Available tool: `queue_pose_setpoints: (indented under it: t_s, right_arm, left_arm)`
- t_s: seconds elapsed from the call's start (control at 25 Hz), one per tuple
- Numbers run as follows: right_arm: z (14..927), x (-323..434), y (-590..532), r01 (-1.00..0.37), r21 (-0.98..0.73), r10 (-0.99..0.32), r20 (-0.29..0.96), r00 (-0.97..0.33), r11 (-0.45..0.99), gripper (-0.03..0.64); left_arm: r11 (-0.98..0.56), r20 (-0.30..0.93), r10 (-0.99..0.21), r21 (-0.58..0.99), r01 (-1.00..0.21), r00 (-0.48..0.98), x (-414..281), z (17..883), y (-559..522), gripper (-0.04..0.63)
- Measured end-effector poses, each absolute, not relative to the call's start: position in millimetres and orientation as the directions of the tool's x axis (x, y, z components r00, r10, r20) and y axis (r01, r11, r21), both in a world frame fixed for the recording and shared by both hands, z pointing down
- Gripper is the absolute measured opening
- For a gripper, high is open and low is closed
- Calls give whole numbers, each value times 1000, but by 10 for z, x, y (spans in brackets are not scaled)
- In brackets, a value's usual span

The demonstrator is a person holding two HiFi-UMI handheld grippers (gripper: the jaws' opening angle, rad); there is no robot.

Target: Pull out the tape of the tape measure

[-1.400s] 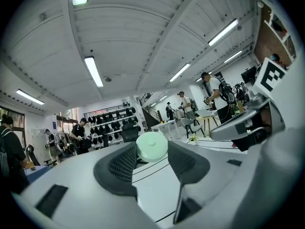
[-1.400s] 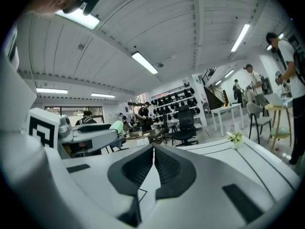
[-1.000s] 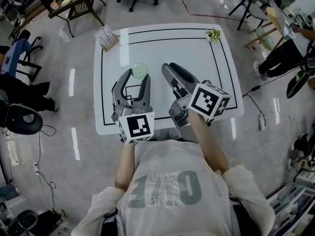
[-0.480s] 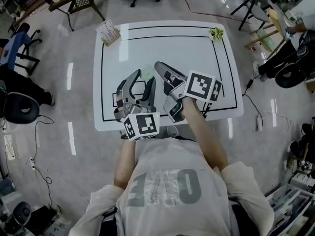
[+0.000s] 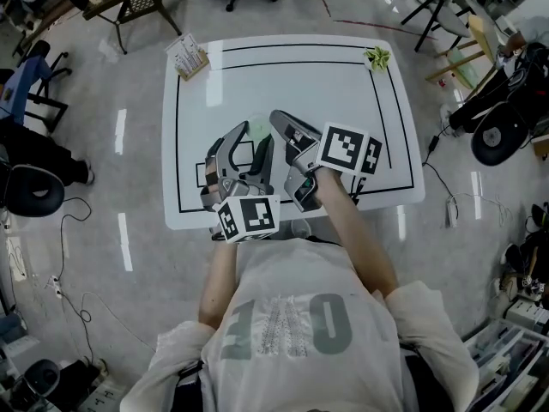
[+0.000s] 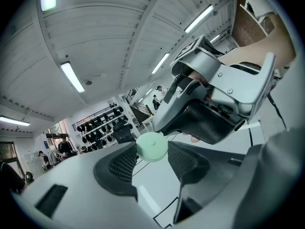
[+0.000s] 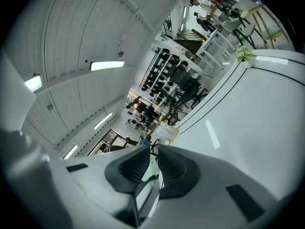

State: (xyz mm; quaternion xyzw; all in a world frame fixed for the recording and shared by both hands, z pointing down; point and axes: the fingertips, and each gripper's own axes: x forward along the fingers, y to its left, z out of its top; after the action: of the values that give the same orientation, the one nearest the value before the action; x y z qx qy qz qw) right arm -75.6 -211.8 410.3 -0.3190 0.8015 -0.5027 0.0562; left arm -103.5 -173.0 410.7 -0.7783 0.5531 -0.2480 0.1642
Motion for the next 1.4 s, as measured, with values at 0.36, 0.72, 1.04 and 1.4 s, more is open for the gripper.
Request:
queue_pose_setpoints:
  t_s: [0.36,0.72,1.04,1.4]
  right_arm:
    - [4153,-723,-2075,-343,-924,-564,194,-803,171,40]
    - [4139,-771,-2040,-231,-963,-564,114,-818,140,41]
    - [4030,-786,-1968,-644,-372,-570,300,-765,669,43]
    - [4141,-892,-1777,-511,220,-550,473,-689,831,139]
  left_arm:
    - [-304,158,-952,-533,-789,260,-1036,4020,-1736,224]
    - [-308,171,-951,-473,-826,257,-1127,4076,-1758,224]
    - [-313,191,-949,-452,-835,253,-1221,4104,-1760,224]
    - [-346,209,-938,-484,-804,278,-1154,4108,-1691,224]
